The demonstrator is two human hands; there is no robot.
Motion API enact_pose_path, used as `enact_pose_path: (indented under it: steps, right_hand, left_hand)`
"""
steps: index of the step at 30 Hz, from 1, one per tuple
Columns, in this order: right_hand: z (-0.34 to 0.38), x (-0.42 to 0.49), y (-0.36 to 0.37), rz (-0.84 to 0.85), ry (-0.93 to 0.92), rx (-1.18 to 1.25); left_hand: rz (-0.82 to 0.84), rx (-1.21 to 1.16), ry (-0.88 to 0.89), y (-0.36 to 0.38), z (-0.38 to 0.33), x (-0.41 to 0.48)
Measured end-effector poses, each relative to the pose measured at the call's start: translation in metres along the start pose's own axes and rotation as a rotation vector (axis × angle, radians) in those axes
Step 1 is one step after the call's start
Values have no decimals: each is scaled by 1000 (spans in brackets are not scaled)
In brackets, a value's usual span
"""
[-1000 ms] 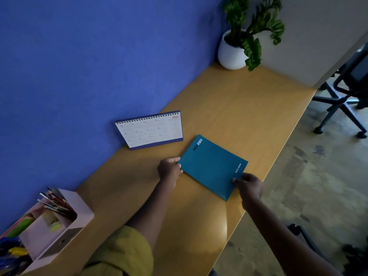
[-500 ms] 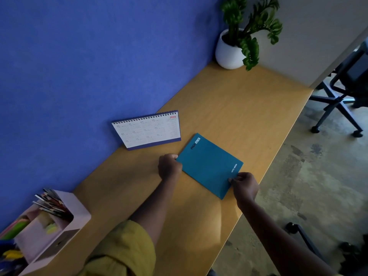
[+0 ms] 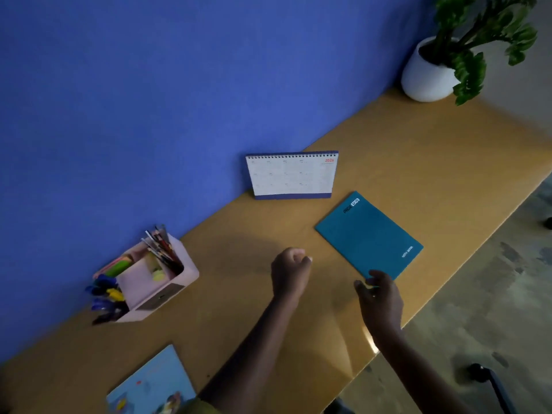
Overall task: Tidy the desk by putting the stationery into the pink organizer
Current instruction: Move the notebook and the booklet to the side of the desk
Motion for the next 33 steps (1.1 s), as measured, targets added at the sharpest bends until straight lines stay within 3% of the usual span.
enact_pose_path:
  steps: [8,23,28,33]
  right_hand:
    - [52,-96,84,304,-329,-100]
    - [78,-269,192,829,-627,-312]
    - [70,-326,204,1013,-1010,-577]
    - [49,-364,214,1131,-1229,-748]
  left_hand:
    - [-89,-259,-143,-86,74,-69]
    - [-630,-421,-434,-241,252,-191]
    - [-754,-400,-505,-275,289,-218]
    - [-784,-307,-582,-281,316,-230]
Point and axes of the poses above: each hand's wrist, its own x-axis towards the middle knuckle, its own y-axis out of the palm, z = x × y, the point moved 6 cm from there along x, towards the middle knuckle, and after that the axes turned 4 degrees about -x, right-handed, at the moved point
